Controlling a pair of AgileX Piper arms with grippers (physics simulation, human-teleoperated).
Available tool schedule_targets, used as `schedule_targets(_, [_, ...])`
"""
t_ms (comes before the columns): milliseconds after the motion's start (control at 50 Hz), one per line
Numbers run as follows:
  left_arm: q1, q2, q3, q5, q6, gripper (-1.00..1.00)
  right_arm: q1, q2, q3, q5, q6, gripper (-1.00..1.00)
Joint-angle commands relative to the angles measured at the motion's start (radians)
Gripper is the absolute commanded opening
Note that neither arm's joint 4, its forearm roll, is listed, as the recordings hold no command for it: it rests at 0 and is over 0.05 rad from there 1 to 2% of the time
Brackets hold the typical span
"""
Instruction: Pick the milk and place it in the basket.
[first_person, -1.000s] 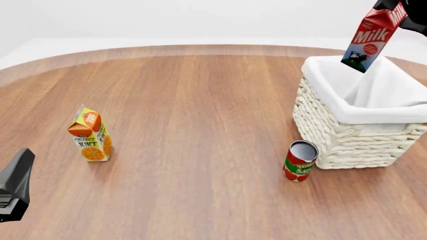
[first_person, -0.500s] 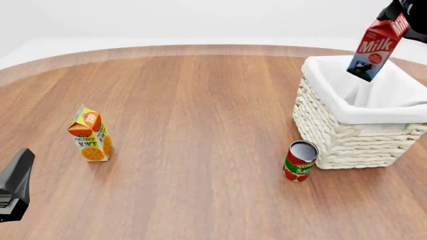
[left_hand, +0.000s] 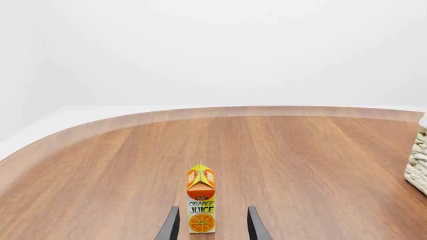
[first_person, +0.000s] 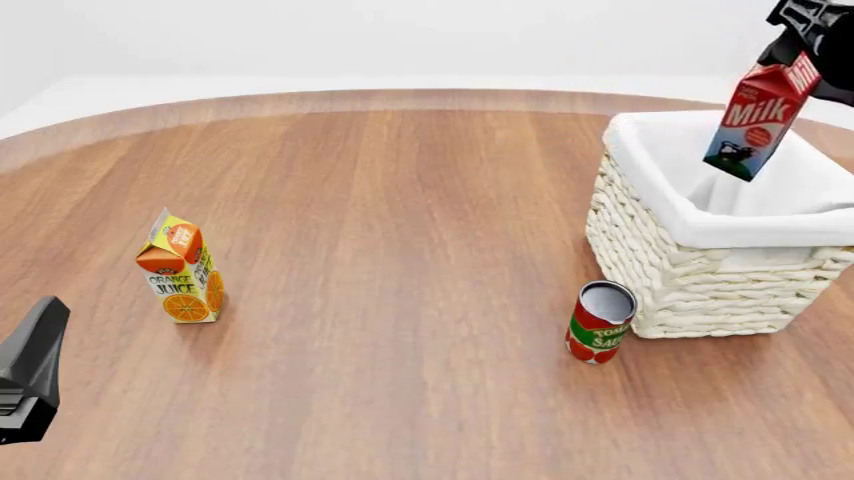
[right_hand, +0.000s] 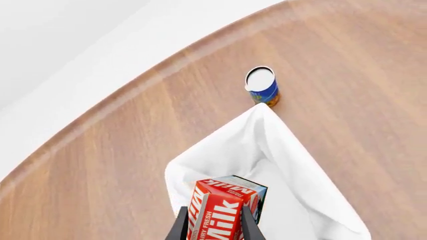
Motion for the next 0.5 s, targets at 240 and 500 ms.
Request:
schedule_targets(240, [0.0,0.0,0.0,0.0,0.0,1.0,-0.031,0.031,0.014,-0.049,-0.016,-1.0])
schedule_targets(500, [0.0,0.0,0.0,0.0,0.0,1.0,-0.026,0.076,0.017,-0.079,-0.012,-1.0])
